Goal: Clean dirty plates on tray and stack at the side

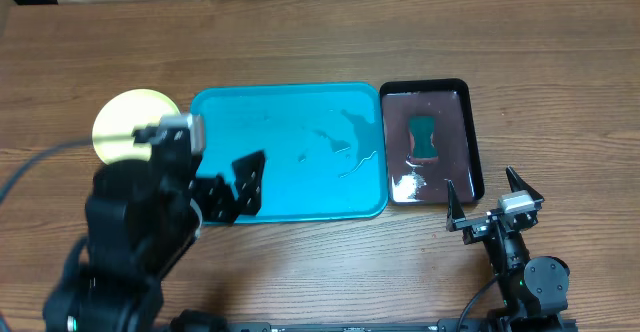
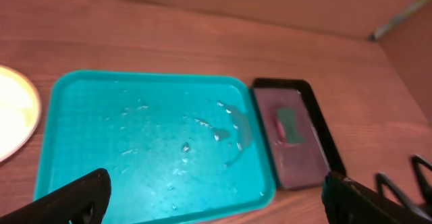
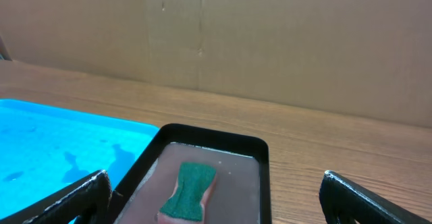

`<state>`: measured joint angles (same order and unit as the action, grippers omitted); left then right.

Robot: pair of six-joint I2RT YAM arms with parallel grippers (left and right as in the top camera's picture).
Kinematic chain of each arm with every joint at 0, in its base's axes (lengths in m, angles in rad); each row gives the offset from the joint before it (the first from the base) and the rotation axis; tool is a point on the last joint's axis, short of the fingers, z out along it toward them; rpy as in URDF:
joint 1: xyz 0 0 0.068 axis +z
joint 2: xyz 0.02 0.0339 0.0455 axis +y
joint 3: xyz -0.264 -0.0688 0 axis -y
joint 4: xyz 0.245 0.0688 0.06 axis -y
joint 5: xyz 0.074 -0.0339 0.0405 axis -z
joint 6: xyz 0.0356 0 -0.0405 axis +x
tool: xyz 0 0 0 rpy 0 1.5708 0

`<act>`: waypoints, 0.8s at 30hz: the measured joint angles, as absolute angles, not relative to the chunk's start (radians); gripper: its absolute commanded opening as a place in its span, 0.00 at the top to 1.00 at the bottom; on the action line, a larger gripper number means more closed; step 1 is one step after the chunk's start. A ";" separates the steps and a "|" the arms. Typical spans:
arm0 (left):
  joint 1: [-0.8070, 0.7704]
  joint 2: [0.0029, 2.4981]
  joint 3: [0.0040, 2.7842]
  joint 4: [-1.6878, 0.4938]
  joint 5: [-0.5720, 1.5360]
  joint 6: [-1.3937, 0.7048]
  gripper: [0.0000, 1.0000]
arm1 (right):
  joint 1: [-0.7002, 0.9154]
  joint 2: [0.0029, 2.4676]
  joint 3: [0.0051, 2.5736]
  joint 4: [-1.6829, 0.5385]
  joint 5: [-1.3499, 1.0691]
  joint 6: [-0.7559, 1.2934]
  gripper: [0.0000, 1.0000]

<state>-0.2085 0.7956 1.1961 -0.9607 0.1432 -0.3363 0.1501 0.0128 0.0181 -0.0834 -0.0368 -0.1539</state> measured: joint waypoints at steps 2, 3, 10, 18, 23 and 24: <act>-0.178 0.711 1.107 -0.926 0.141 -0.338 0.00 | 0.150 0.013 0.018 -0.083 -0.038 -0.154 0.00; -0.160 0.665 1.063 -0.909 0.141 -0.347 0.00 | 0.150 0.013 0.018 -0.083 -0.038 -0.154 0.00; -0.062 0.368 0.826 -0.683 0.137 -0.443 0.00 | 0.150 0.013 0.018 -0.084 -0.037 -0.154 0.00; -0.051 0.152 0.682 -0.362 0.114 -0.481 0.00 | 0.150 0.013 0.018 -0.084 -0.038 -0.154 0.00; -0.040 0.083 0.575 -0.167 0.084 -0.492 0.00 | 0.150 0.013 0.018 -0.083 -0.037 -0.154 0.00; -0.036 0.074 0.553 -0.129 0.080 -0.493 0.00 | 0.150 0.013 0.018 -0.084 -0.038 -0.154 0.00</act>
<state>-0.0360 0.0742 0.5533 -0.1287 0.0803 -0.4927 0.1501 0.0128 0.0181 -0.0837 -0.0376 -0.1539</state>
